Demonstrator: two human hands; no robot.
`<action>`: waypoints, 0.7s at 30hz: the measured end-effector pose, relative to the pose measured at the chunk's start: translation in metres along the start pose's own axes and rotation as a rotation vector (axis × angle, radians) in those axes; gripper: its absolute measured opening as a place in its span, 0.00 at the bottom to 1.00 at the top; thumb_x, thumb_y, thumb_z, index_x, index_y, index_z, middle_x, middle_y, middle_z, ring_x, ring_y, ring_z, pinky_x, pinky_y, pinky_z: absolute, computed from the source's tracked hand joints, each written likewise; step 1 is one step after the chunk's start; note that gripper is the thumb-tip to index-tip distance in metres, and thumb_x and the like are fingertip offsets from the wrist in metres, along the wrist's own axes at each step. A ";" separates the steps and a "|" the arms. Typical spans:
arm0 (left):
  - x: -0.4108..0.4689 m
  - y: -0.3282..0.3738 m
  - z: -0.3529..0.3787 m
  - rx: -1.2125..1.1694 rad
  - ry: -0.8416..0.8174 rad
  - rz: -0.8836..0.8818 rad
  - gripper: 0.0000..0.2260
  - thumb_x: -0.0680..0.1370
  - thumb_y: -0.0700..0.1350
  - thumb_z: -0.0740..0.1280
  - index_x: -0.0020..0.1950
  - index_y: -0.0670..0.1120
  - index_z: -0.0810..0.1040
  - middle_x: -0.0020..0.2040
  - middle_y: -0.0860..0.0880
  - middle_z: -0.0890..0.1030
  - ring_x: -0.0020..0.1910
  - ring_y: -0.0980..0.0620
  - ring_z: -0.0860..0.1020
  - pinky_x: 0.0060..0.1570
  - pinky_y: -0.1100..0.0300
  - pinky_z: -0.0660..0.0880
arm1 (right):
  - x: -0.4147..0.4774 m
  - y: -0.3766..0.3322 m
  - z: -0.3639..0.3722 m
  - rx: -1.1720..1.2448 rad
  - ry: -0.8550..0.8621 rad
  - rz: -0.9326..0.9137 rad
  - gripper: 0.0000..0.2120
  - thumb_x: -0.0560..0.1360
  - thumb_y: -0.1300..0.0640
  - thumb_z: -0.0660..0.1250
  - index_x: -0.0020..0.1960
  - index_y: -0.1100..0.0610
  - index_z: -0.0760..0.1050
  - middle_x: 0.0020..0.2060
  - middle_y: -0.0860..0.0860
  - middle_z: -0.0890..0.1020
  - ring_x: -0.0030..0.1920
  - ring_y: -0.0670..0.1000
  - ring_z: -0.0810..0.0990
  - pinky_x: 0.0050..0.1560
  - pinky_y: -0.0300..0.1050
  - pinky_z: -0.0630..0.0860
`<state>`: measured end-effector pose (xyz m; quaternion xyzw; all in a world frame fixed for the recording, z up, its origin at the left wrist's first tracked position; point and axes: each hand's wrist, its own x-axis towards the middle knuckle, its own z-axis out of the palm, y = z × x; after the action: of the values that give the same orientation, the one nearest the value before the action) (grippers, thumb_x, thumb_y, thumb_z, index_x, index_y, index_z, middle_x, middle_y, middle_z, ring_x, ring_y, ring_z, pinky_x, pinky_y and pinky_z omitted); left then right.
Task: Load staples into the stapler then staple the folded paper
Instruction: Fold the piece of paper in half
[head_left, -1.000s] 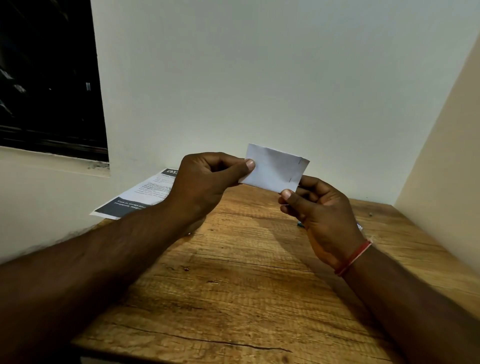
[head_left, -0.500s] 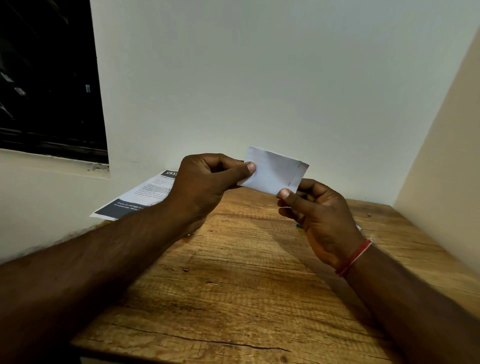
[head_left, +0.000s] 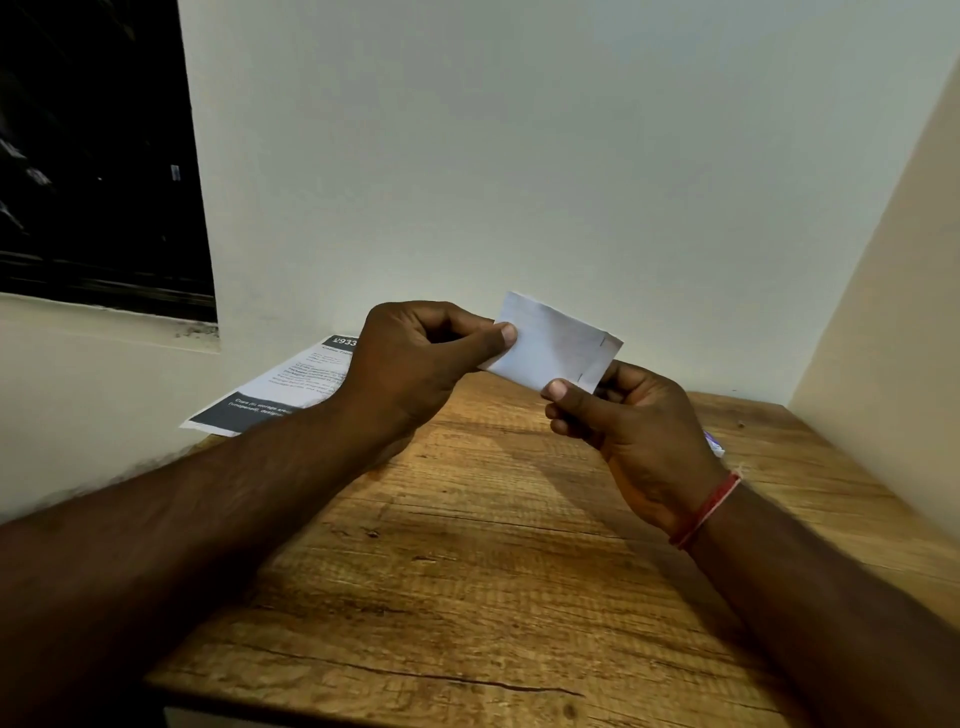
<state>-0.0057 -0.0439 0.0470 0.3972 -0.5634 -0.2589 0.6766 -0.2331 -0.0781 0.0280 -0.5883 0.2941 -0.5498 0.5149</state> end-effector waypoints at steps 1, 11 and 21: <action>0.000 0.000 0.000 0.007 0.005 0.004 0.03 0.78 0.41 0.83 0.47 0.43 0.92 0.46 0.42 0.92 0.49 0.44 0.90 0.64 0.35 0.86 | 0.000 0.000 0.000 -0.005 0.002 -0.001 0.18 0.69 0.60 0.81 0.57 0.66 0.86 0.43 0.60 0.88 0.43 0.57 0.86 0.47 0.48 0.86; -0.001 -0.002 0.001 -0.070 -0.014 -0.050 0.06 0.76 0.39 0.83 0.48 0.38 0.90 0.47 0.39 0.91 0.50 0.40 0.91 0.60 0.42 0.89 | 0.000 -0.004 0.000 -0.051 0.022 -0.021 0.11 0.75 0.68 0.78 0.57 0.67 0.85 0.43 0.62 0.87 0.38 0.53 0.86 0.44 0.45 0.87; -0.007 -0.013 0.002 -0.009 -0.300 -0.193 0.19 0.76 0.38 0.84 0.66 0.41 0.87 0.56 0.41 0.92 0.55 0.37 0.91 0.60 0.38 0.88 | -0.004 -0.002 0.002 -0.126 -0.001 -0.087 0.12 0.75 0.69 0.78 0.58 0.68 0.85 0.47 0.66 0.88 0.40 0.55 0.87 0.43 0.46 0.86</action>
<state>-0.0081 -0.0464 0.0321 0.4034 -0.6158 -0.3817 0.5589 -0.2327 -0.0737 0.0283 -0.6321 0.3019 -0.5517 0.4528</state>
